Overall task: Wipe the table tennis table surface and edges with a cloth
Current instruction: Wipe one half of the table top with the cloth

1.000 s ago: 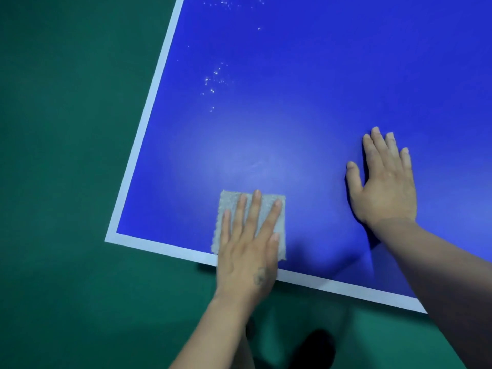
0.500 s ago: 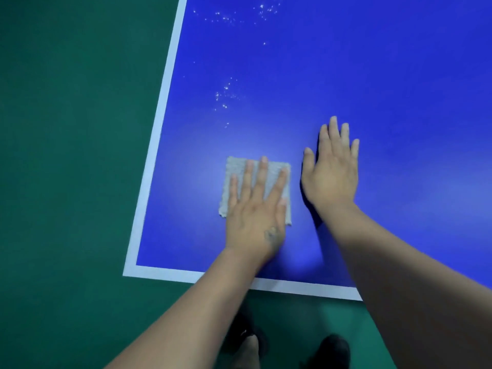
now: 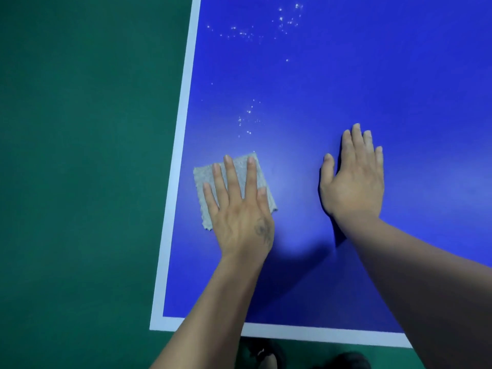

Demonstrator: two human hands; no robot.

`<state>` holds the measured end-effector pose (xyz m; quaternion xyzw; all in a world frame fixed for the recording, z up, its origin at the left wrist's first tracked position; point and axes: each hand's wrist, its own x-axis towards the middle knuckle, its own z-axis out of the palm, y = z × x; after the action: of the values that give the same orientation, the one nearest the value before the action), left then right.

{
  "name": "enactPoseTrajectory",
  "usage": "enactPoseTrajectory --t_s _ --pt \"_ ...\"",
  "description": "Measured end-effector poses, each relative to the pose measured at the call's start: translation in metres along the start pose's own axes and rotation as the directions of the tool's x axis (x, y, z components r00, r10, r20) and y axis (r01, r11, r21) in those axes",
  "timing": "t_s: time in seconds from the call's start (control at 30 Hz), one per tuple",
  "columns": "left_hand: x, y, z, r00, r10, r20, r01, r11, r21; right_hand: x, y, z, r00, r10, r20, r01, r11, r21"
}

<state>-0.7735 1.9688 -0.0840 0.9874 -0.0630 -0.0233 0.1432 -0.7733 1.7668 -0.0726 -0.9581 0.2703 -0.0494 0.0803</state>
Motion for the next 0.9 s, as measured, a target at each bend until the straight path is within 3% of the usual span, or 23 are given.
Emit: enactPoseTrajectory --t_s 0.1,0.27,0.4,0.67,0.9 --pt "0.03 0.022 0.008 1.0 0.025 -0.009 -0.025 1.0 -0.007 0.002 0.0 0.001 1.0 0.007 0.0 -0.007 1.0 0.0" --pt "0.012 0.034 0.002 0.941 0.331 0.067 -0.33 0.944 -0.02 0.003 0.001 0.001 1.0 0.007 0.0 -0.007 1.0 0.009" --pt "-0.022 0.007 -0.01 0.891 0.432 0.14 -0.437 0.899 0.007 0.004 0.001 0.002 1.0 0.007 0.007 -0.007 1.0 0.005" --pt "0.017 -0.024 -0.016 0.976 0.19 0.111 -0.198 0.978 0.07 0.005 0.004 0.004 1.0 -0.003 -0.012 0.003 1.0 0.007" --pt "0.111 0.027 0.0 0.995 -0.102 -0.006 0.102 0.994 0.031 0.005 0.006 0.009 0.999 -0.022 -0.038 0.022 1.0 -0.003"
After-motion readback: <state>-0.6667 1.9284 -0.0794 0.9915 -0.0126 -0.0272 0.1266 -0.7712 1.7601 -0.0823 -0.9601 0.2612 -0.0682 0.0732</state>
